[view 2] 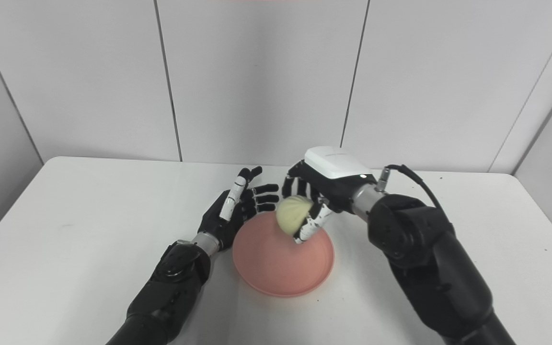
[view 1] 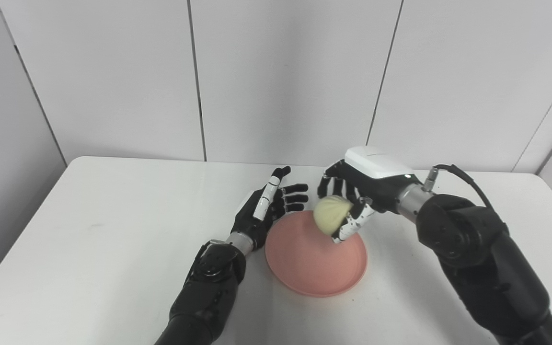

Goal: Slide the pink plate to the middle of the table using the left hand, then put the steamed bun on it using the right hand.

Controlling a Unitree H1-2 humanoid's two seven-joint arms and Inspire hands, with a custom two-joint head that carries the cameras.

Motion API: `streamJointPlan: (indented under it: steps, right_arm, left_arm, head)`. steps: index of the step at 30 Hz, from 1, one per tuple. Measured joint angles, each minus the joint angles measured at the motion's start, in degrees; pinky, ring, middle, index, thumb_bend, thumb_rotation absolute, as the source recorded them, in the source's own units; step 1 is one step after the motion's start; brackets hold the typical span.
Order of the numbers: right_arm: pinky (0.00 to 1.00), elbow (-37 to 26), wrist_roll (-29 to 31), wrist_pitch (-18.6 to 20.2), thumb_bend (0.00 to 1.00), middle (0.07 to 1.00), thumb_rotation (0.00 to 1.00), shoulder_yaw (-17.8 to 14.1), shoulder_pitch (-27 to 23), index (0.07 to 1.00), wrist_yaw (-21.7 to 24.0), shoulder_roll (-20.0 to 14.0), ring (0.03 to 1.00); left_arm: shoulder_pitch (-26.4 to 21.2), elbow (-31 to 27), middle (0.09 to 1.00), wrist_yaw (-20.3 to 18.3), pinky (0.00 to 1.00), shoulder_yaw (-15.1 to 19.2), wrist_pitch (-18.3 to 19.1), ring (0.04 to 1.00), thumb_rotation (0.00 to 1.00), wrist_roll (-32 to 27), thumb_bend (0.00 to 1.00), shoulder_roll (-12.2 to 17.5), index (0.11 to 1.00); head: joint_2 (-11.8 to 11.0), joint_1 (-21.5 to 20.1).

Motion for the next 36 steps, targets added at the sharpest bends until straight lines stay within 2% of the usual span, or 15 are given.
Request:
streamJointPlan:
  steps: [3, 5, 12, 21, 25, 34, 35, 36]
  right_arm:
    - [0.24, 0.1, -1.3, 0.2, 0.52, 0.415, 0.0, 1.2, 0.1, 0.53, 0.2, 0.7, 0.328]
    - [0.22, 0.7, -1.9, 0.2, 0.53, 0.461, 0.0, 1.7, 0.2, 0.5, 0.4, 1.2, 0.313]
    - [0.2, 6.4, -2.3, 0.2, 0.53, 0.475, 0.0, 2.7, 1.2, 0.49, 0.2, 2.7, 0.285]
    - [0.21, 12.1, -2.7, -0.5, 0.53, 0.475, 0.0, 4.1, 1.4, 0.489, -2.5, 3.3, 0.294]
    - [0.18, 12.9, -2.7, -1.5, 0.53, 0.473, 0.0, 4.7, 1.5, 0.49, -4.3, 3.2, 0.258]
    - [0.24, 14.5, -2.4, -1.8, 0.53, 0.481, 0.0, 5.6, 2.7, 0.493, -5.9, 3.2, 0.33]
    - [0.24, 14.6, -2.4, -2.1, 0.55, 0.482, 0.0, 5.6, 2.8, 0.616, -6.0, 3.2, 0.347]
    - [0.28, 14.6, -2.4, -2.4, 0.62, 0.512, 0.02, 5.7, 2.8, 0.678, -6.2, 3.1, 0.392]
  left_arm:
    - [0.0, 0.0, 0.738, 0.0, 0.72, 0.0, 0.0, 0.71, 0.91, 0.0, 0.76, 0.0, 0.937]
    - [0.0, 0.0, 0.739, 0.0, 0.72, 0.0, 0.0, 0.71, 0.91, 0.0, 0.75, 0.0, 0.936]
    - [0.0, -0.1, 0.739, 0.1, 0.71, -0.3, 0.0, 0.708, 0.91, 0.2, 0.75, 0.0, 0.941]
    - [0.0, 0.0, 0.741, 0.1, 0.71, -0.5, 0.0, 0.706, 0.92, 1.0, 0.75, 0.0, 0.944]
    - [-0.1, 0.0, 0.742, 0.0, 0.72, -0.5, 0.0, 0.709, 0.92, 1.0, 0.74, 0.0, 0.942]
    - [-0.1, 0.0, 0.742, 0.1, 0.72, -0.6, 0.0, 0.712, 0.92, 1.0, 0.72, 0.0, 0.939]
    - [-0.1, 0.0, 0.74, 0.1, 0.72, -0.6, 0.0, 0.71, 0.92, 1.0, 0.72, 0.0, 0.939]
    - [-0.1, 0.0, 0.739, 0.1, 0.72, -0.6, 0.0, 0.709, 0.92, 1.0, 0.72, 0.0, 0.939]
  head:
    - [0.0, -0.1]
    - [0.0, -0.1]
    - [0.3, -0.1]
    - [0.4, -0.7]
    - [0.6, -0.8]
    - [0.8, -0.9]
    - [0.9, -1.0]
    - [0.9, -0.9]
